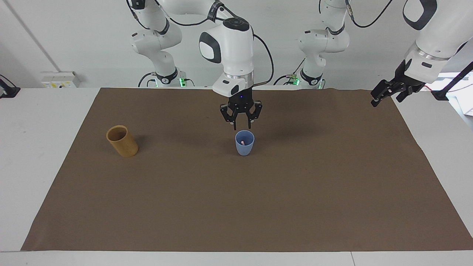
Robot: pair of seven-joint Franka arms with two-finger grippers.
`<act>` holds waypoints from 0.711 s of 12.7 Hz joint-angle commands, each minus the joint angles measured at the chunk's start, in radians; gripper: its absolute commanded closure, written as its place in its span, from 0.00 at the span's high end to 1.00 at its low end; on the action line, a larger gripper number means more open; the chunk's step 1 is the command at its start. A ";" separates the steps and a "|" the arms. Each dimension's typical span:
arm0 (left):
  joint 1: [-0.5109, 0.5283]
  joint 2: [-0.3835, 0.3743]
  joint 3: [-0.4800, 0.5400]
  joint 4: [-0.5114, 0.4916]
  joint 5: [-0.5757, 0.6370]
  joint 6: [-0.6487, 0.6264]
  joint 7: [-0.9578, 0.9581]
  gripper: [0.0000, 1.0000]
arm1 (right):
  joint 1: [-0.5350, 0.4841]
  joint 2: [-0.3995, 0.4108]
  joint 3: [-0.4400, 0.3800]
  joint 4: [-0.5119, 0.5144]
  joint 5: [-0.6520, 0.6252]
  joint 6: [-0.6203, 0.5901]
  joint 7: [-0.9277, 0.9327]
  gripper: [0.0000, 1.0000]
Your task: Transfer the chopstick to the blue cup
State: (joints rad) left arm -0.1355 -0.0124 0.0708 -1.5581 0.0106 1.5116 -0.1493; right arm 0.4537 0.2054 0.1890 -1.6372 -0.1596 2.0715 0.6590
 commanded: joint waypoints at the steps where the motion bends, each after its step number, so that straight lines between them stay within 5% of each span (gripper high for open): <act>1: 0.005 -0.026 0.000 -0.027 -0.006 -0.005 0.005 1.00 | -0.085 -0.021 0.004 0.084 -0.006 -0.124 -0.010 1.00; 7: 0.005 -0.026 0.000 -0.027 -0.006 -0.005 0.005 1.00 | -0.500 -0.159 0.001 0.168 0.153 -0.558 -0.377 1.00; 9: 0.005 -0.026 0.000 -0.027 -0.006 -0.005 0.005 1.00 | -0.602 -0.167 0.001 0.286 0.152 -0.718 -0.549 1.00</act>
State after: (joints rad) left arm -0.1355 -0.0124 0.0708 -1.5581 0.0106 1.5116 -0.1493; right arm -0.0818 0.0426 0.1731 -1.4392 -0.0233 1.4628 0.2176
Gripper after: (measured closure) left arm 0.000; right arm 0.000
